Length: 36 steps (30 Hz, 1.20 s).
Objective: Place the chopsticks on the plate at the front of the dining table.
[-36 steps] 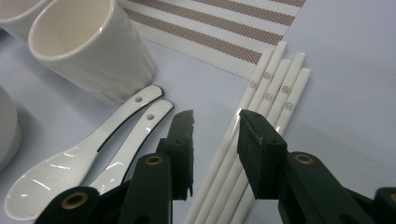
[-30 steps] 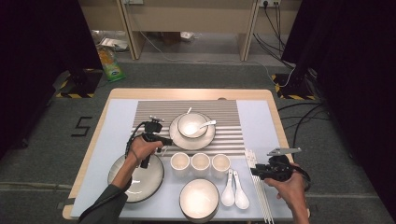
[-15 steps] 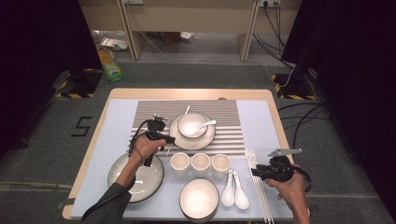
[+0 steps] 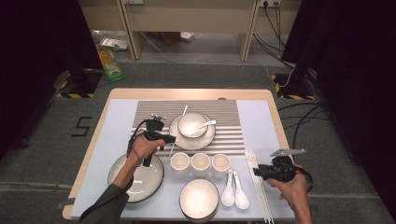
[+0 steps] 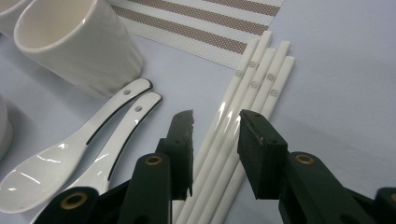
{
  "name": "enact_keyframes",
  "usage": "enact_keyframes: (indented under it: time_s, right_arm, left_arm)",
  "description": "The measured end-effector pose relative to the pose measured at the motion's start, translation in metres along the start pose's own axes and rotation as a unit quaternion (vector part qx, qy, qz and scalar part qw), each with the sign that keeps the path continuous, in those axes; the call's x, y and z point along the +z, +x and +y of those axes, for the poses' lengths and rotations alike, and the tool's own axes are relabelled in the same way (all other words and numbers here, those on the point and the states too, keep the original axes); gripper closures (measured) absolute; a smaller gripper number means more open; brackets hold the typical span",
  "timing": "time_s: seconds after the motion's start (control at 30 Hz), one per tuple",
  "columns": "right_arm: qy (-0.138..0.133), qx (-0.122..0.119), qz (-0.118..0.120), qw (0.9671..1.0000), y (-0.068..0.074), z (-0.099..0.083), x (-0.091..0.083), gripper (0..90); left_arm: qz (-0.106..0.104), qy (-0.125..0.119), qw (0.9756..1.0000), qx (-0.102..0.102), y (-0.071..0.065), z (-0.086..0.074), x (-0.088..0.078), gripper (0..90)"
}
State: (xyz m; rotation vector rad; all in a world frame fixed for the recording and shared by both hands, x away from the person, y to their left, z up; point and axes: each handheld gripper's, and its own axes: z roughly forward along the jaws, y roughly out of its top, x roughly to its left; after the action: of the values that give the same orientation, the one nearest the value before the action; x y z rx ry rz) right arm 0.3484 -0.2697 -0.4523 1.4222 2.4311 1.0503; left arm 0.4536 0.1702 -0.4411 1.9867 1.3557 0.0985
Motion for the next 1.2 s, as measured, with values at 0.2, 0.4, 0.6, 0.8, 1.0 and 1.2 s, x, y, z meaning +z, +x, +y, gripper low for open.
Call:
enact_keyframes:
  time_s: [0.2, 0.4, 0.6, 0.8, 1.0, 1.2]
  right_arm:
    - [0.005, 0.003, -0.025, 0.9997, -0.006, -0.005, -0.005, 65.0]
    - [0.021, 0.015, -0.056, 0.9981, -0.014, -0.013, -0.008, 64.9]
    - [0.04, 0.015, -0.085, 0.9955, -0.02, -0.019, -0.005, 64.9]
    - [0.055, 0.002, -0.104, 0.9931, -0.017, -0.019, -0.001, 65.2]
    - [0.059, 0.002, -0.108, 0.9924, -0.016, -0.018, 0.0, 65.2]
    - [0.056, 0.001, -0.11, 0.9924, -0.016, -0.019, 0.001, 65.2]
  left_arm:
    - [0.014, 0.014, 0.9996, 0.02, 0.003, -0.007, -0.004, 77.4]
    - [0.008, 0.029, 0.9992, 0.026, 0.001, -0.014, 0.002, 77.1]
    - [0.004, 0.036, 0.9989, 0.028, 0.0, -0.016, 0.005, 77.0]
    - [0.004, 0.038, 0.9988, 0.03, -0.004, -0.016, 0.007, 76.3]
    - [0.003, 0.038, 0.9987, 0.034, -0.007, -0.015, 0.008, 75.7]
    - [0.004, 0.036, 0.9989, 0.031, -0.006, -0.015, 0.009, 74.4]
